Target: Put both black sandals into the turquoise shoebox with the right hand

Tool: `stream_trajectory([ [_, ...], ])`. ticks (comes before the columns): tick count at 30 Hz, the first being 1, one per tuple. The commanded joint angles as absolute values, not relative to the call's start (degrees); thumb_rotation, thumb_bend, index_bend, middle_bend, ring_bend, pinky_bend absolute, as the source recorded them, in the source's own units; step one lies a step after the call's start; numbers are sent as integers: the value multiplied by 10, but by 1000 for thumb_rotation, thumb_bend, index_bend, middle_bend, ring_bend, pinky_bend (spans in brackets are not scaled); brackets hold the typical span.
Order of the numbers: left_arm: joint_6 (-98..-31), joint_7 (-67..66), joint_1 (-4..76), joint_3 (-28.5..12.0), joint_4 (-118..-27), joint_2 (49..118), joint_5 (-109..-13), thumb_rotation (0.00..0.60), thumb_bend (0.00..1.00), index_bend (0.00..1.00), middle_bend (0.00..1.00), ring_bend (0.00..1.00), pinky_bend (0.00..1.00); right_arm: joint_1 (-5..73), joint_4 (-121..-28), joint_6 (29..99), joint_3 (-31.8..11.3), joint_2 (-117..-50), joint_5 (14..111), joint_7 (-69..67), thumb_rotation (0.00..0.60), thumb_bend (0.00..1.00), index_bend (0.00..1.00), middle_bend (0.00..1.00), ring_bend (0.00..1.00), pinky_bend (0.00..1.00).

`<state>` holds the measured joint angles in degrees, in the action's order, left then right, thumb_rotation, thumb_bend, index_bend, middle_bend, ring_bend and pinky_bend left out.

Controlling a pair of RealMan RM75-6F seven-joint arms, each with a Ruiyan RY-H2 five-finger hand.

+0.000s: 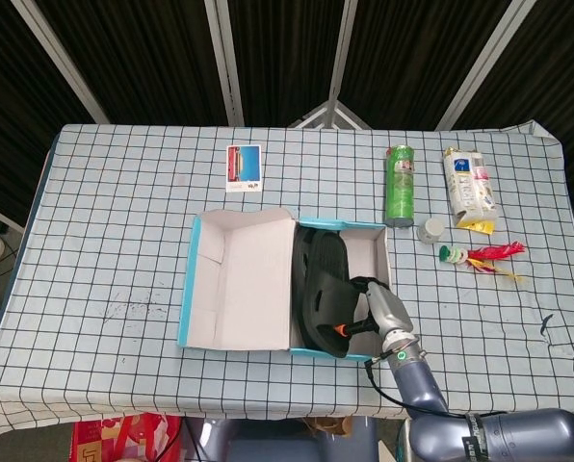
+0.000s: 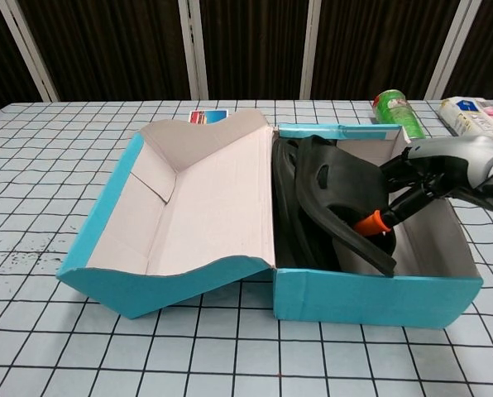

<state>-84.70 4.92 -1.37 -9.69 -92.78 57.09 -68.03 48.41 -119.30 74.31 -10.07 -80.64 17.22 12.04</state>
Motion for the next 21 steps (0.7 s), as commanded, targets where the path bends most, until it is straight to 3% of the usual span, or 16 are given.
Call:
stream_trajectory([
  [1,-846,48,-13,-97,-928,571,-680,600,373,101,26,0,92,478,-1178,737,-102,-816,170,128,600,758,568,432,97,0],
  [21,-844,48,-13,-97,-928,571,-679,600,373,103,26,0,91,471,-1116,700,-113,-833,151,196,600,758,571,438,101,0],
])
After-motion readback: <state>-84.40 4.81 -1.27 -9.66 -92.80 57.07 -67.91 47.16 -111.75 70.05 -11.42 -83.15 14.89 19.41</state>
